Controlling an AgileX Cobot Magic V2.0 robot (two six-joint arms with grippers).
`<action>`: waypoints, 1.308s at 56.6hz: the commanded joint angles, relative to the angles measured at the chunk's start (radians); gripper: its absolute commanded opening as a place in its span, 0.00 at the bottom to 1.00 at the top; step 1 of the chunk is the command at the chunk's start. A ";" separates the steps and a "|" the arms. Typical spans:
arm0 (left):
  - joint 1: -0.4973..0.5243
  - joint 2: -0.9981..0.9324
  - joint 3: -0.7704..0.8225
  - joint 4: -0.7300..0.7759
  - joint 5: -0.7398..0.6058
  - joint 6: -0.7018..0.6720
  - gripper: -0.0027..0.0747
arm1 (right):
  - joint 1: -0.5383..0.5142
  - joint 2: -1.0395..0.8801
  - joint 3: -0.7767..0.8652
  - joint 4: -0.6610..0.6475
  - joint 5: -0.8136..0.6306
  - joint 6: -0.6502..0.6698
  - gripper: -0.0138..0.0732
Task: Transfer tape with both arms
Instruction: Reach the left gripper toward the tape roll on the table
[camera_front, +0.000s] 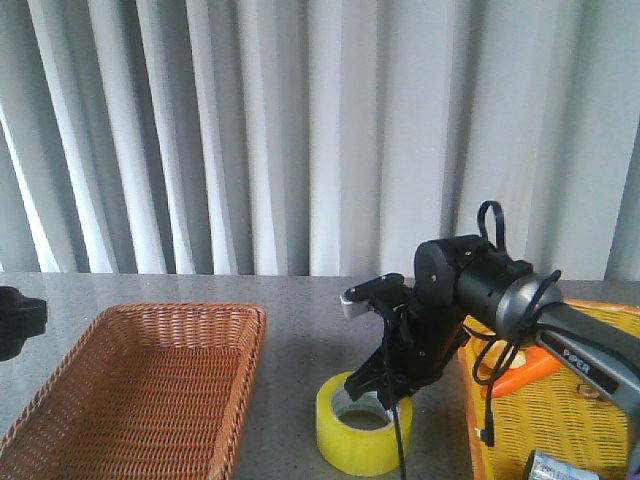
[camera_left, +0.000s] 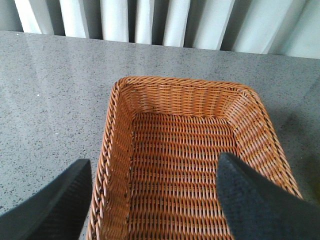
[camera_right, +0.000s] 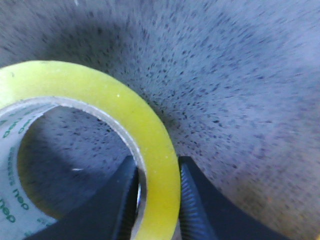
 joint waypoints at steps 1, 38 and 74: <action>-0.008 -0.017 -0.033 -0.007 -0.061 0.000 0.68 | 0.004 -0.048 -0.033 -0.032 -0.048 -0.004 0.33; -0.070 -0.017 -0.134 -0.011 -0.020 0.079 0.68 | -0.153 -0.441 -0.034 -0.173 -0.252 0.194 0.67; -0.415 0.440 -0.667 -0.011 0.238 0.182 0.68 | -0.488 -0.647 0.226 -0.099 -0.159 0.222 0.15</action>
